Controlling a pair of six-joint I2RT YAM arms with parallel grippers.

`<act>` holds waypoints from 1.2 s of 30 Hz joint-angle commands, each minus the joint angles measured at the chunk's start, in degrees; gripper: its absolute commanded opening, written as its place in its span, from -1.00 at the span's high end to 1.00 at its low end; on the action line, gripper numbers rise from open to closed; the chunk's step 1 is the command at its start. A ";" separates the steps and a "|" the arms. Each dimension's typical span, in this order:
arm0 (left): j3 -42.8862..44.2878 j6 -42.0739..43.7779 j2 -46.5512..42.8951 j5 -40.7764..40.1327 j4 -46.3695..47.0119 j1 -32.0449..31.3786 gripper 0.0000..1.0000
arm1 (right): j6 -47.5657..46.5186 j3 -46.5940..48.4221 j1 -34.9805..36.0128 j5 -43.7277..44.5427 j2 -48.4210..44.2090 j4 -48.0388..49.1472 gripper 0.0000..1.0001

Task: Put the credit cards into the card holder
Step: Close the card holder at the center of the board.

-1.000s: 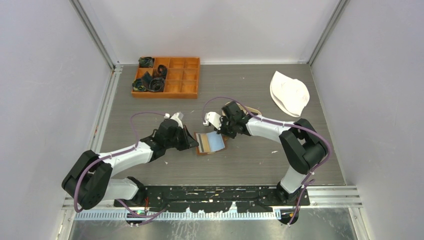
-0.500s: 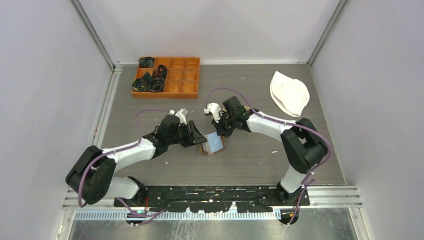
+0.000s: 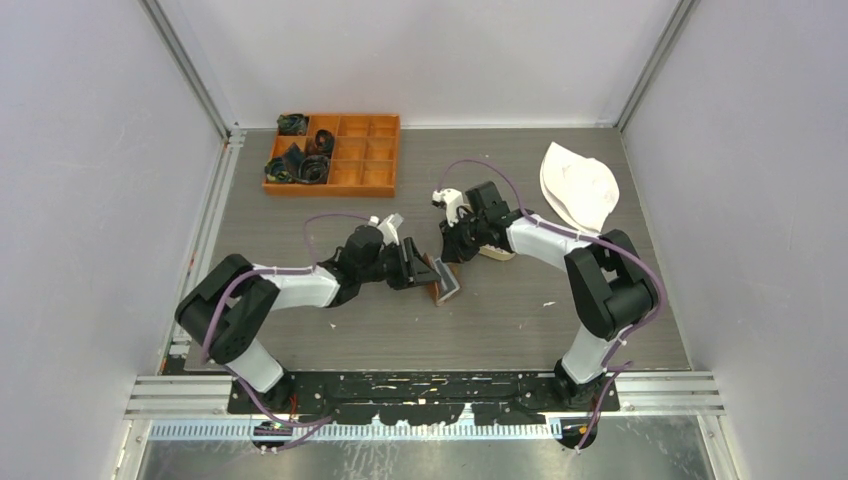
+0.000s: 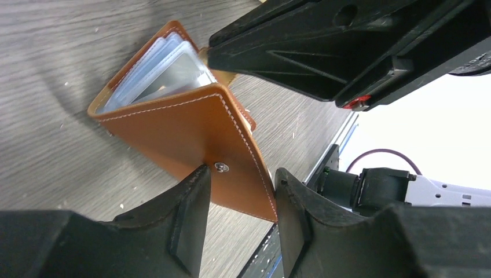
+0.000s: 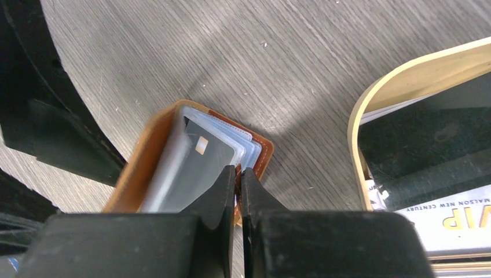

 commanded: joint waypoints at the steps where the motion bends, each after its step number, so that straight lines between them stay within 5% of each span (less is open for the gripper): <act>1: 1.53 -2.09 3.93 3.60 12.04 -0.25 0.07 | 3.89 2.32 -0.24 -2.43 0.94 2.39 0.98; 16: 3.30 3.69 4.37 3.75 14.09 -0.87 -0.06 | 5.09 3.06 -0.70 -1.88 2.19 1.76 0.99; 30: 10.97 11.01 12.35 -5.01 -3.83 -0.75 0.58 | 13.16 1.46 -1.40 4.29 1.40 6.54 0.99; 36: 10.95 11.51 14.53 -7.21 -6.21 -0.54 0.66 | 14.17 -0.26 -2.31 3.26 -0.29 9.62 0.99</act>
